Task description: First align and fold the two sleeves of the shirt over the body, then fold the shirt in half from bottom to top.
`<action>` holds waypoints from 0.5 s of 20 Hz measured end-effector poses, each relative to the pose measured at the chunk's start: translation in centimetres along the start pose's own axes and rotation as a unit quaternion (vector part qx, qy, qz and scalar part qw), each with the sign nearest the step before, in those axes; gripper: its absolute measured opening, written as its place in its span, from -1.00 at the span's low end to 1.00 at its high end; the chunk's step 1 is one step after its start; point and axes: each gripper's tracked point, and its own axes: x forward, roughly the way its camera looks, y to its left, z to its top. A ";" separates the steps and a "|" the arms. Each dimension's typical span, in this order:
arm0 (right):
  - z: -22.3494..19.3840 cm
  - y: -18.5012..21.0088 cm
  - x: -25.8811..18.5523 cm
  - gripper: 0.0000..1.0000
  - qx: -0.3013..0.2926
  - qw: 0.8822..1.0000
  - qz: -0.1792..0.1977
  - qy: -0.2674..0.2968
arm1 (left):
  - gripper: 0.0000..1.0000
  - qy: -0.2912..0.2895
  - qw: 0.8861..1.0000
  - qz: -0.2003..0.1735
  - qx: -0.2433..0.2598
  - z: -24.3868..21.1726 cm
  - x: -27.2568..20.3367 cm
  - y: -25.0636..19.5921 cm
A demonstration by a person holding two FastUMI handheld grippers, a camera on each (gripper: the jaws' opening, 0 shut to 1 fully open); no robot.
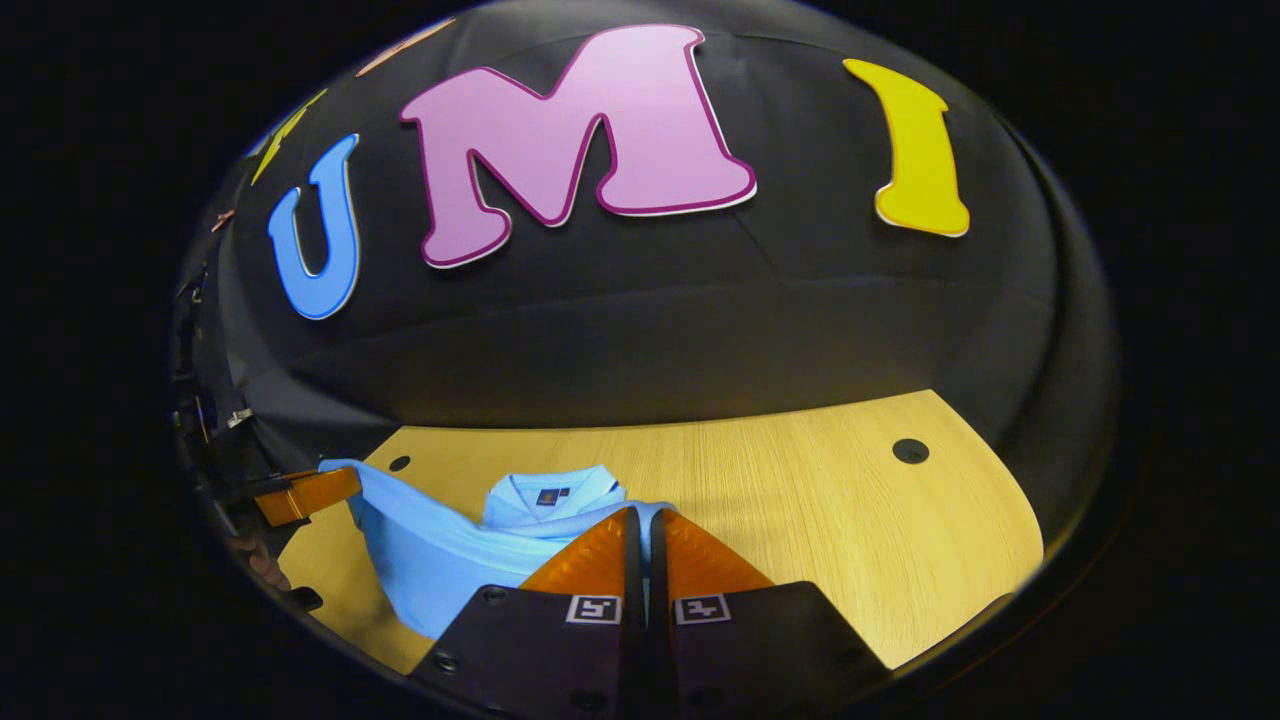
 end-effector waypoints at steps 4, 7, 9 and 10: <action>-1.4 -1.8 6.2 -0.91 0.010 0.999 -0.021 0.025 | -0.89 0.020 0.999 0.021 -0.012 -1.4 6.5 1.2; -3.7 -2.9 10.3 -0.91 0.012 0.998 -0.032 0.047 | -0.88 0.038 0.999 0.031 -0.007 -2.8 10.3 1.8; -5.3 -3.3 12.3 -0.91 0.012 0.997 -0.036 0.066 | -0.89 0.056 0.998 0.038 0.001 -4.4 12.2 2.2; -6.0 -3.4 13.2 -0.91 0.013 0.996 -0.038 0.074 | -0.89 0.063 0.997 0.041 0.003 -5.2 13.2 2.2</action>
